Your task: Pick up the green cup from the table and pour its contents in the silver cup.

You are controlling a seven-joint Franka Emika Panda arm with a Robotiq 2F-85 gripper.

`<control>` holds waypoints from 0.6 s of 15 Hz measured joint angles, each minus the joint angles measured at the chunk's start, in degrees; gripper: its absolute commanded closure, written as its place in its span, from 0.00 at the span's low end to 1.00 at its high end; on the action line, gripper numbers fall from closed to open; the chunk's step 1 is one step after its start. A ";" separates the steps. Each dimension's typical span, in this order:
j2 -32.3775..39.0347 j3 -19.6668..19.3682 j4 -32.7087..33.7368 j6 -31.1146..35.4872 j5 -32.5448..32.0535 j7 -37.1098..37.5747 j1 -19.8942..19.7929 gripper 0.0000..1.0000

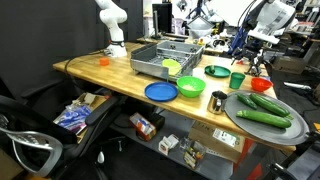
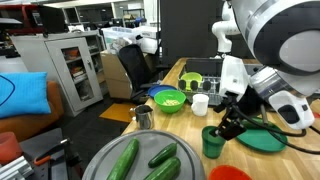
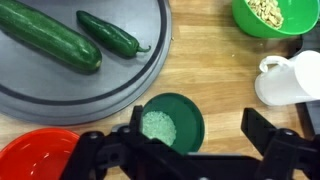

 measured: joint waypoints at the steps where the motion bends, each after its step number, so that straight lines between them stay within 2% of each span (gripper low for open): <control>1: 0.00 0.00 0.00 0.00 0.00 0.00 0.01 0.00; 9: 2.13 0.23 1.27 -0.69 -2.07 0.17 0.23 0.00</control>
